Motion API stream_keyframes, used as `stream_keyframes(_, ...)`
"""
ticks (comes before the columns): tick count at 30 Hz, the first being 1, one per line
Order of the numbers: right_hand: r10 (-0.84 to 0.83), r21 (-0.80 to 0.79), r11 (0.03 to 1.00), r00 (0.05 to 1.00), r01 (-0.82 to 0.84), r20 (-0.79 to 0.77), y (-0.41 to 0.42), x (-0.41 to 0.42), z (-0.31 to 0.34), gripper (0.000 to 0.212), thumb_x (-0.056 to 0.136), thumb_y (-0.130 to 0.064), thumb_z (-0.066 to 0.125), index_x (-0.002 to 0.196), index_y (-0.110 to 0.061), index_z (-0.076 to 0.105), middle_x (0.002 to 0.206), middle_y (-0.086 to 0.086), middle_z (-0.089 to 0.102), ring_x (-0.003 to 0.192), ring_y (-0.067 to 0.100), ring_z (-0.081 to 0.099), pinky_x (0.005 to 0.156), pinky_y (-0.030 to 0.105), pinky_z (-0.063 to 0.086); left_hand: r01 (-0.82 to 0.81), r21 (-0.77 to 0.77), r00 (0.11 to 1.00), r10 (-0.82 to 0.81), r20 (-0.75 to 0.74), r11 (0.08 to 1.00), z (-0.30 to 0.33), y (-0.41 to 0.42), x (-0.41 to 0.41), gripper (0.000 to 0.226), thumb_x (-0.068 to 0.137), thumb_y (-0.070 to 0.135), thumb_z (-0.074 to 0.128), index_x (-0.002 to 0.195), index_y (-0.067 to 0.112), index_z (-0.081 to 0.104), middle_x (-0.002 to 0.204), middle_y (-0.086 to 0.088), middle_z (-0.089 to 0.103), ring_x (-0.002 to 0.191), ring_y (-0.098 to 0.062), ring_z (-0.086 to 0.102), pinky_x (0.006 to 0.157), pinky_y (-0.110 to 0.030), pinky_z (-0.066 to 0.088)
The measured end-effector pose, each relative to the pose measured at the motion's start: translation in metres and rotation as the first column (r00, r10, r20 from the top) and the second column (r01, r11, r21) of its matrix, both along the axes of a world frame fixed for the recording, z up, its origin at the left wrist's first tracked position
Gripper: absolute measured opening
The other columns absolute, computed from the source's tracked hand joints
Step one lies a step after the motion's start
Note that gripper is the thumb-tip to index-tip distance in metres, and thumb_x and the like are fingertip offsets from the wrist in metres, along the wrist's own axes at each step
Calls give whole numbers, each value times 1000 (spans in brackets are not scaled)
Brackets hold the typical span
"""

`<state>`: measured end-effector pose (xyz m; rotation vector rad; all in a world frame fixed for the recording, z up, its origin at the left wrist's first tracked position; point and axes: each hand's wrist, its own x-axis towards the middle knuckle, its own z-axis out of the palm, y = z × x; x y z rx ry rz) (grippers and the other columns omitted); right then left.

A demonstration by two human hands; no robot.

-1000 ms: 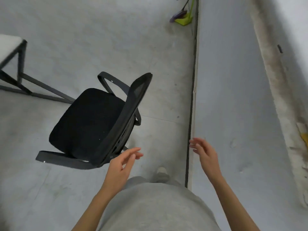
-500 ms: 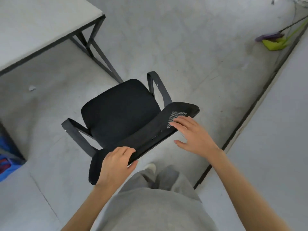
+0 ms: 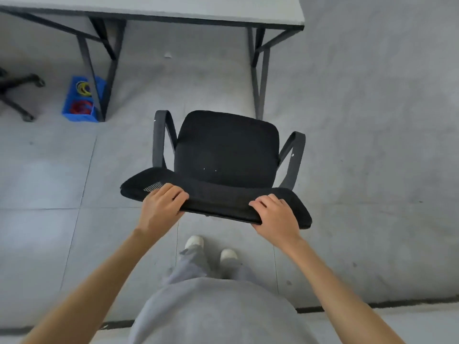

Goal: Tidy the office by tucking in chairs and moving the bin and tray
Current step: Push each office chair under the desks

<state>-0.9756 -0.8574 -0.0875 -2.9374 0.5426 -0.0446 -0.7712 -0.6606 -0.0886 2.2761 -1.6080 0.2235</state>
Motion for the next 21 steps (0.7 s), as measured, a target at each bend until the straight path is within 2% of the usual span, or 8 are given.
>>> stream_keyframes(3, 18, 13, 1000, 997, -19, 78, -5, 4, -2, 35, 53, -21, 82, 86, -13, 71, 80, -1, 69, 73, 20, 64, 53, 25, 50, -64, 40, 998, 63, 9, 997, 2, 5, 13, 10, 66, -4, 64, 72, 4, 66, 76, -8, 68, 67, -27, 64, 58, -33, 54)
stream_keyframes(5, 29, -8, 1000, 995, -28, 99, -7, 10, -3, 34, 53, -22, 82, 84, -13, 71, 78, -2, 70, 72, 19, 65, 50, 23, 49, -95, 95, 995, 97, -11, 991, 1, 9, 23, 23, 55, -11, 73, 70, 3, 64, 69, -9, 66, 61, -27, 63, 54, -33, 54)
stream_keyframes(8, 37, -32, 999, 993, -33, 112, -16, 25, -5, 31, 54, -23, 79, 82, -14, 71, 76, -3, 70, 70, 18, 64, 45, 26, 49, -114, 178, 993, 119, -14, 977, 2, 9, 32, 25, 53, -12, 75, 67, 5, 64, 61, -6, 63, 55, -25, 61, 49, -33, 52)
stream_keyframes(13, 52, -40, 998, 989, -47, 137, -40, 48, -4, 28, 55, -22, 79, 81, -15, 71, 76, -4, 70, 69, 17, 64, 43, 23, 45, -158, 198, 985, 169, -38, 967, 9, -12, 46, 25, 49, -10, 77, 62, 7, 64, 57, -4, 63, 53, -24, 61, 53, -29, 52)
stream_keyframes(15, 56, -41, 998, 990, -51, 132, -54, 55, 0, 29, 55, -23, 81, 81, -16, 72, 76, -5, 70, 69, 15, 65, 46, 19, 43, -187, 252, 980, 198, -20, 950, 12, -24, 47, 27, 47, -9, 80, 61, 8, 64, 55, -4, 63, 53, -24, 61, 65, -36, 56)
stream_keyframes(17, 72, -45, 997, 991, -68, 116, -68, 58, 2, 28, 55, -23, 81, 81, -17, 72, 76, -6, 70, 69, 15, 65, 46, 18, 41, -238, 295, 969, 248, 7, 925, 10, -33, 45, 29, 45, -7, 83, 60, 10, 65, 54, -2, 63, 53, -24, 62, 79, -49, 53)
stream_keyframes(21, 130, -75, 989, 987, -123, 91, -102, 60, 4, 28, 55, -24, 81, 79, -17, 71, 75, -6, 69, 70, 16, 65, 42, 22, 45, -273, 353, 961, 272, 54, 895, 7, -53, 31, 35, 42, -4, 87, 62, 12, 63, 54, 0, 60, 54, -23, 61, 80, -58, 49)
